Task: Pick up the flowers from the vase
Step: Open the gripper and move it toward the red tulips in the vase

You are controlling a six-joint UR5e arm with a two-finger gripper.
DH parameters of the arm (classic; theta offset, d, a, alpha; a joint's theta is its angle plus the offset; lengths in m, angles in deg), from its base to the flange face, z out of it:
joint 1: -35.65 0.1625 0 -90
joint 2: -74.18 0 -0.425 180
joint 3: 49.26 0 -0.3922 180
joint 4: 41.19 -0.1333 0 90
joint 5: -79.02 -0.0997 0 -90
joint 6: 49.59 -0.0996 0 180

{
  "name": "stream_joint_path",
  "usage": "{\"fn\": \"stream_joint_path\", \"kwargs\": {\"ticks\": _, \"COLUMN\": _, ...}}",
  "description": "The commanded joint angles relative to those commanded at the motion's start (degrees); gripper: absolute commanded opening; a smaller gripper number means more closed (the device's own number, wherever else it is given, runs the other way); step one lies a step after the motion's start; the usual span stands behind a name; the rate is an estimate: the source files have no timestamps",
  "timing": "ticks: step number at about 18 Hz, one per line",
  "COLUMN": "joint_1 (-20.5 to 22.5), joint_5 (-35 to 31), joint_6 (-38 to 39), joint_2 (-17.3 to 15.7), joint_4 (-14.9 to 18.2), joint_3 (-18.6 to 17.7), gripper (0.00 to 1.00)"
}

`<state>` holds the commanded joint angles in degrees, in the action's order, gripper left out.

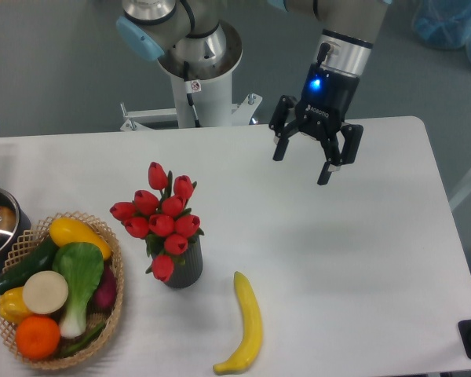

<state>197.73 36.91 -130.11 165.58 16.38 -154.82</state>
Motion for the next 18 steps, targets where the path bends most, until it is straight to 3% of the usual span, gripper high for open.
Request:
{"fn": "stream_joint_path", "kwargs": {"ticks": 5, "joint_1": -0.53, "joint_5": 4.31, "joint_6": 9.68, "joint_2": 1.41, "joint_4": -2.45, "joint_3": 0.88, "gripper": 1.0}}
{"fn": "stream_joint_path", "kwargs": {"ticks": 10, "joint_1": -4.65, "joint_5": 3.97, "joint_6": 9.16, "joint_2": 3.08, "joint_4": -4.39, "joint_3": 1.23, "gripper": 1.0}}
{"fn": "stream_joint_path", "kwargs": {"ticks": 18, "joint_1": -4.92, "joint_5": 4.32, "joint_6": 8.81, "joint_2": 3.43, "joint_4": -6.15, "joint_3": 0.53, "gripper": 1.0}}
